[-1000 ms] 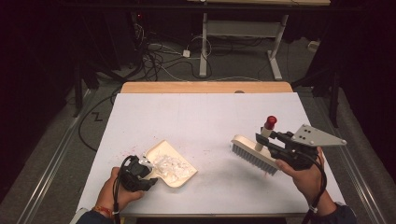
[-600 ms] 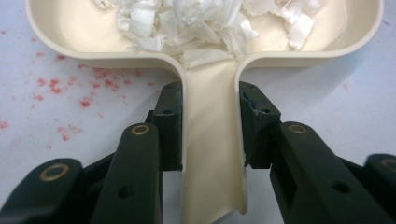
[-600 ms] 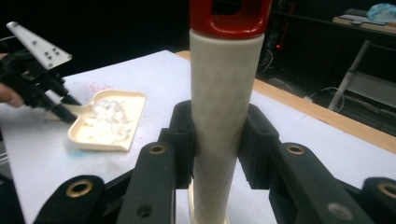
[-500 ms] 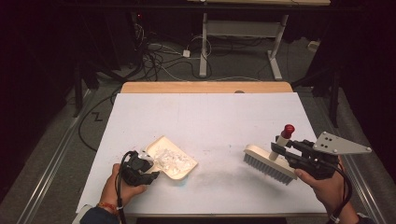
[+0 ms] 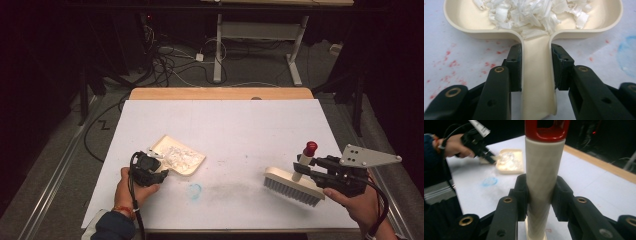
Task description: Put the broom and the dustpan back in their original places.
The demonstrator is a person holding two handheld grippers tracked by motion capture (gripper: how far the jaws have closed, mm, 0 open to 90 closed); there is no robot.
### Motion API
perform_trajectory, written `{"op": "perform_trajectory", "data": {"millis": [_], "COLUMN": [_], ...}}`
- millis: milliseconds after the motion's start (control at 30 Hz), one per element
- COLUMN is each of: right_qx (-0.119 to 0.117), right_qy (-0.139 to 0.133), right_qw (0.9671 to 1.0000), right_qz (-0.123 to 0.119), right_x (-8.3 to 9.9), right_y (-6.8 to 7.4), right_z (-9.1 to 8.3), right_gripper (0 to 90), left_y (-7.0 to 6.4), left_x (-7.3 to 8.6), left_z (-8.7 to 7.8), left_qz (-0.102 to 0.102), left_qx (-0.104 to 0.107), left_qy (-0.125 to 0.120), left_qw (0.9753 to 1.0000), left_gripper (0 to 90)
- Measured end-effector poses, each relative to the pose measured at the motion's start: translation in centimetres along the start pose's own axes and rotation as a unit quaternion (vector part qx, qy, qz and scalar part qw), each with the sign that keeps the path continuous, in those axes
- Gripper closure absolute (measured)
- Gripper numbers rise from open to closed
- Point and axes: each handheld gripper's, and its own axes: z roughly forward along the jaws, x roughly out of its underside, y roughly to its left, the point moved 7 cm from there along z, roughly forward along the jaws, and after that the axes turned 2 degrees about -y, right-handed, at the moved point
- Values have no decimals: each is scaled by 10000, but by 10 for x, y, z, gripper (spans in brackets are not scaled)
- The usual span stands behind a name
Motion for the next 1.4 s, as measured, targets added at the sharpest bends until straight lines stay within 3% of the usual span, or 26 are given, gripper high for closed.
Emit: {"op": "perform_trajectory", "data": {"millis": [133,233,300,433,533,733,833,900,1033,1133,1233,1400], "right_qx": [-177,-284,-259,-161,-90,375,755,882,1361,1876,2142,2186], "right_qy": [227,351,419,440,494,621,734,775,972,987,751,632], "right_qw": [9996,9989,9987,9986,9982,9968,9936,9919,9844,9758,9722,9724], "right_qz": [82,147,152,246,318,345,406,479,554,534,583,512], "right_x": [4,7,10,9,8,5,6,6,10,10,4,0], "right_y": [-6,-14,-21,-40,-52,-73,-88,-96,-113,-124,-132,-131], "right_z": [5,13,19,25,33,56,71,82,101,108,108,110], "right_gripper": [704,703,703,693,671,621,596,590,556,505,501,485], "left_y": [10,12,9,-2,-12,-29,-37,-40,-37,-33,-29,-27], "left_x": [-3,-2,-2,-3,-1,3,4,6,6,3,2,5], "left_z": [-2,0,0,-2,-2,-12,-17,-18,-19,-24,-29,-32], "left_qz": [-326,-445,-576,-562,-676,-397,-207,-156,110,327,472,756], "left_qx": [-215,-293,-262,-221,-125,172,365,518,313,268,60,14], "left_qy": [-133,-141,-199,-316,-260,-475,-560,-583,-716,-1101,-1514,-1723], "left_qw": [9991,9985,9978,9977,9973,9979,9975,9968,9969,9930,9873,9821], "left_gripper": [634,633,632,604,525,459,435,436,390,347,265,217]}}
